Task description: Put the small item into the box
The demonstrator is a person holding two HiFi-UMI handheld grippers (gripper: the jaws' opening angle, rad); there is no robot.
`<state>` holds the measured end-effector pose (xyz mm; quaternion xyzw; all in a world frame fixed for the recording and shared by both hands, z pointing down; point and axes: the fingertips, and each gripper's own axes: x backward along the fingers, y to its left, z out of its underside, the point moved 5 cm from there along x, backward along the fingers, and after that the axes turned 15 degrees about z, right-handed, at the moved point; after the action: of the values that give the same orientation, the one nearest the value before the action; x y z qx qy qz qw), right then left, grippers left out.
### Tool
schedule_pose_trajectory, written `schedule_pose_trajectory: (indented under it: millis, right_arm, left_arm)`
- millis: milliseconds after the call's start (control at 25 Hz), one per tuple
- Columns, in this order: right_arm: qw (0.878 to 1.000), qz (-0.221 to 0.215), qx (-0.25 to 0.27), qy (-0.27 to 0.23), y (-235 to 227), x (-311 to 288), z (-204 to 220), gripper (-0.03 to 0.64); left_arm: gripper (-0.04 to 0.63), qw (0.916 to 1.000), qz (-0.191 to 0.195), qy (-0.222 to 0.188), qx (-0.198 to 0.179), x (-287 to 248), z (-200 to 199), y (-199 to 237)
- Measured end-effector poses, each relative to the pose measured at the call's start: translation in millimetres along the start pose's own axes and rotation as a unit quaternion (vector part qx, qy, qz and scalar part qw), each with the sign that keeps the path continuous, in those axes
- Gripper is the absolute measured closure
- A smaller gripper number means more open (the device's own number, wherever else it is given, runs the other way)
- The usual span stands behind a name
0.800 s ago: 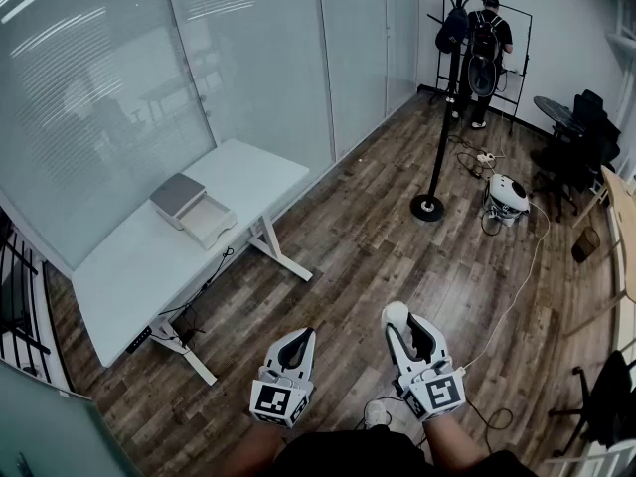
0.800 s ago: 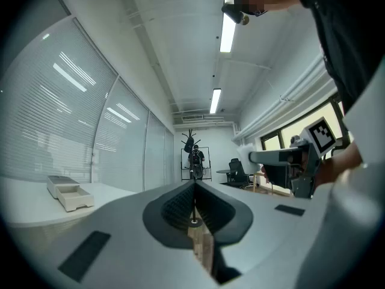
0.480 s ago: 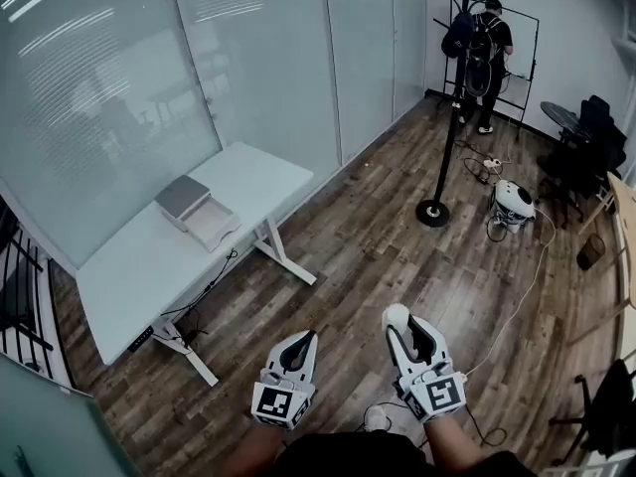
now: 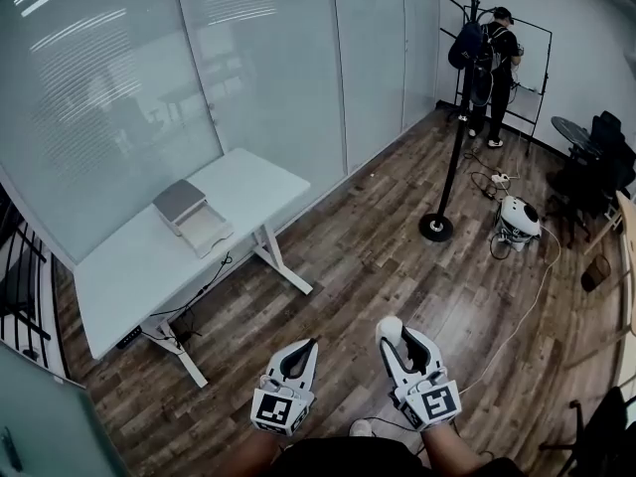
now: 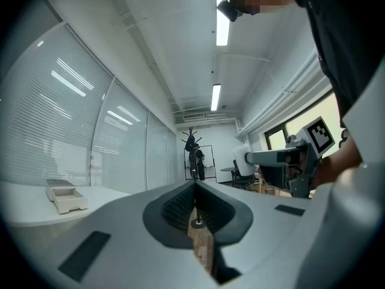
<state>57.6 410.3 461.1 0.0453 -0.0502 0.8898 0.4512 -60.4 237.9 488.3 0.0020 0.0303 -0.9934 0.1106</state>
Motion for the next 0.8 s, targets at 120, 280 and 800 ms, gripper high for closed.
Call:
schedule_pose_trajectory:
  millis: [120, 280, 800]
  right_arm:
    - [1.000, -0.020, -0.010, 0.012, -11, -6, 9, 0.460]
    - [0.999, -0.029, -0.027, 0.029, -19, -22, 20, 0.460]
    - [0.993, -0.112, -0.027, 0.030, 18, -104, 36, 0.459]
  left_arm:
    - [0.581, 0.9997, -0.022, 0.005, 0.003, -7, 6, -4]
    - [0.581, 0.9984, -0.053, 0.015, 0.013, -4, 14, -1]
    - [0.581, 0.9924, -0.116, 0.026, 0.029, 5, 31, 60]
